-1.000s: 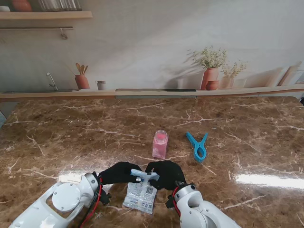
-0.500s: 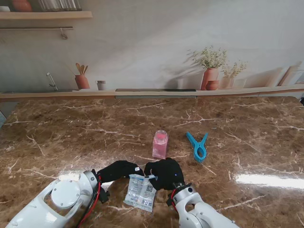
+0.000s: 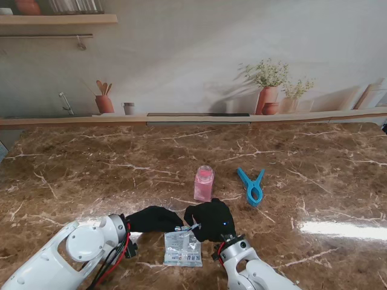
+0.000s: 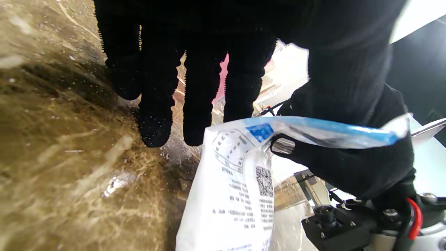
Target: Fill the seasoning bottle
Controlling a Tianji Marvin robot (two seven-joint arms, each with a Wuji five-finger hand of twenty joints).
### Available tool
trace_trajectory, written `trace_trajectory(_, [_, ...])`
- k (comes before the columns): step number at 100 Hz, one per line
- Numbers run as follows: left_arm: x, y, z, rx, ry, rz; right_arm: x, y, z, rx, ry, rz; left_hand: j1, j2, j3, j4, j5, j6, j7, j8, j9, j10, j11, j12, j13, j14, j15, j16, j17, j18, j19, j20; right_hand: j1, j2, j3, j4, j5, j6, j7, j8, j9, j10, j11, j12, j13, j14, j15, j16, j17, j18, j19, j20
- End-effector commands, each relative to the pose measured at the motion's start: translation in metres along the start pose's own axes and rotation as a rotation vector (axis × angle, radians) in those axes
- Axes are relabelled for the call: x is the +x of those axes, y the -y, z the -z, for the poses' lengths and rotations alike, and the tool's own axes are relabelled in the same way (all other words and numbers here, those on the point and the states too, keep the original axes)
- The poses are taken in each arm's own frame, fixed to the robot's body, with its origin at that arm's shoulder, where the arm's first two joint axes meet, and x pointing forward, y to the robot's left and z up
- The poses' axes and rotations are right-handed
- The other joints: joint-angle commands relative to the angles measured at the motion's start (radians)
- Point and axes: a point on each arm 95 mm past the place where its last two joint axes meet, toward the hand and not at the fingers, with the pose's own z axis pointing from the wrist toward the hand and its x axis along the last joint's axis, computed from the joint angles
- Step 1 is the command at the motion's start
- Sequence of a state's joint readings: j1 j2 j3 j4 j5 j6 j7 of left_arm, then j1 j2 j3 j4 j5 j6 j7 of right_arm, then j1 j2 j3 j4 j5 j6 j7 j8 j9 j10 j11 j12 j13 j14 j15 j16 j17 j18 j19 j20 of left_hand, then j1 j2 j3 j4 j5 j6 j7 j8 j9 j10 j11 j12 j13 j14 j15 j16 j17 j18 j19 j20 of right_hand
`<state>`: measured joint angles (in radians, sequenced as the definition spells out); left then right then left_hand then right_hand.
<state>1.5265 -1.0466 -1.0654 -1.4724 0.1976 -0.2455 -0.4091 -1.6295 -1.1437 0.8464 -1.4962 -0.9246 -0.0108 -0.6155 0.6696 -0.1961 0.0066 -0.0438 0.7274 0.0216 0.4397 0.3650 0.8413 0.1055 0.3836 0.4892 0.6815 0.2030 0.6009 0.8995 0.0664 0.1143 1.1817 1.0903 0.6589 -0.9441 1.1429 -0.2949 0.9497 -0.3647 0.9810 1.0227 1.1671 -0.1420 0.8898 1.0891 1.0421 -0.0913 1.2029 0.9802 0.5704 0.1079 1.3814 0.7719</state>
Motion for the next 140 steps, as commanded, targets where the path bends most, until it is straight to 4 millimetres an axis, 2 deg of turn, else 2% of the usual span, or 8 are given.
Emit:
trace_trajectory(1, [-0.01, -0.008, 0.003, -0.039, 0.033, 0.015, 0.001, 0.005, 0.002, 0.014, 0.004, 0.001, -0.068, -0.016, -0.029, 0.015, -0.019, 0.012, -0.033, -0.02, -0.025, -0.022, -0.004, -0.002, -0.038, 0.054, -0.037, -0.017, -0.011, 0.094, -0.068, -0.004, 0.023, -0.008, 0.043, 0.006, 0.045, -0.036, 0.04, 0.032, 0.004, -0.008, 0.034, 0.011, 0.013, -0.061, 0.033, 0.031, 0.005, -0.001, 0.01, 0.028])
trace_trajectory(40, [-0.009, -0.006, -0.001, -0.099, 0.05, -0.051, 0.001, 0.007, -0.001, -0.055, 0.019, 0.062, 0.029, -0.151, 0.062, 0.031, 0.004, -0.031, 0.156, 0.156, 0.027, -0.059, 0.059, 0.071, -0.038, 0.027, -0.063, 0.008, -0.018, 0.083, -0.111, 0.025, 0.023, -0.018, 0.055, 0.045, 0.058, -0.004, 0.042, 0.035, 0.008, 0.024, 0.062, 0.005, 0.043, -0.05, 0.072, 0.027, 0.03, 0.015, 0.056, 0.036])
trace_trajectory(46, [-0.009, -0.007, -0.002, -0.098, 0.049, -0.062, 0.001, 0.007, -0.001, -0.057, 0.011, 0.067, -0.024, -0.26, 0.427, -0.034, 0.01, -0.052, 0.223, 0.208, 0.057, -0.066, 0.088, 0.099, -0.021, 0.024, -0.051, 0.019, -0.011, 0.079, -0.106, 0.026, 0.02, -0.015, 0.052, 0.044, 0.056, -0.008, 0.041, 0.035, 0.007, 0.02, 0.062, 0.003, 0.042, -0.051, 0.071, 0.025, 0.03, 0.014, 0.056, 0.035])
trace_trajectory(66, [-0.01, -0.008, -0.006, -0.068, 0.048, -0.086, 0.0, 0.007, 0.001, -0.043, -0.001, 0.064, 0.135, -0.389, 0.684, -0.129, 0.066, -0.155, 0.48, 0.155, 0.26, -0.093, 0.075, 0.352, 0.092, 0.007, 0.021, 0.039, 0.041, 0.073, -0.045, 0.017, 0.014, -0.004, 0.021, 0.027, 0.023, -0.027, 0.027, 0.038, -0.01, -0.008, 0.046, -0.012, 0.018, -0.06, 0.036, 0.004, 0.015, -0.002, 0.04, 0.02])
trace_trajectory(79, [-0.011, -0.008, -0.01, -0.023, 0.037, -0.094, -0.003, 0.0, 0.007, 0.023, -0.022, 0.093, 0.169, -0.375, 0.683, -0.143, 0.127, -0.157, 0.476, 0.073, 0.325, -0.076, 0.053, 0.318, 0.143, 0.007, 0.045, 0.033, 0.071, 0.074, -0.007, 0.012, -0.078, -0.089, 0.052, -0.019, -0.175, 0.042, -0.076, -0.053, -0.159, -0.033, -0.115, -0.044, -0.113, -0.046, -0.175, -0.084, -0.069, -0.024, -0.05, -0.005])
trace_trajectory(85, [-0.012, -0.007, -0.011, -0.008, 0.033, -0.108, -0.004, -0.006, 0.011, 0.068, -0.027, 0.103, 0.175, -0.373, 0.681, -0.145, 0.147, -0.164, 0.473, 0.042, 0.345, -0.076, 0.046, 0.294, 0.161, 0.004, 0.052, 0.027, 0.08, 0.075, 0.004, 0.008, -0.202, -0.071, 0.086, 0.122, -0.278, 0.142, -0.214, -0.088, -0.3, -0.008, -0.201, -0.188, -0.226, -0.029, -0.285, -0.114, -0.14, -0.034, -0.117, 0.016])
trace_trajectory(103, [-0.013, -0.006, -0.014, 0.024, 0.017, -0.134, -0.003, -0.028, 0.019, 0.141, 0.002, 0.076, 0.187, -0.381, 0.679, -0.146, 0.186, -0.188, 0.467, -0.022, 0.383, -0.078, 0.028, 0.244, 0.188, 0.001, 0.059, 0.015, 0.09, 0.079, 0.022, 0.004, -0.402, -0.031, 0.046, 0.108, -0.401, 0.276, -0.483, -0.222, -0.516, 0.053, -0.392, -0.401, -0.409, 0.007, -0.478, -0.199, -0.235, -0.041, -0.243, 0.066])
trace_trajectory(140, [-0.01, -0.004, -0.017, 0.075, -0.06, -0.185, -0.005, -0.014, 0.007, 0.254, 0.108, -0.02, 0.179, -0.413, 0.695, -0.139, 0.228, -0.271, 0.481, -0.099, 0.424, -0.116, -0.028, 0.204, 0.194, -0.002, 0.066, 0.008, 0.08, 0.081, 0.033, 0.008, -0.432, 0.089, -0.036, 0.119, -0.25, 0.309, -0.563, -0.342, -0.273, 0.081, -0.471, -0.537, -0.15, 0.077, -0.63, -0.339, -0.075, -0.009, -0.176, 0.093])
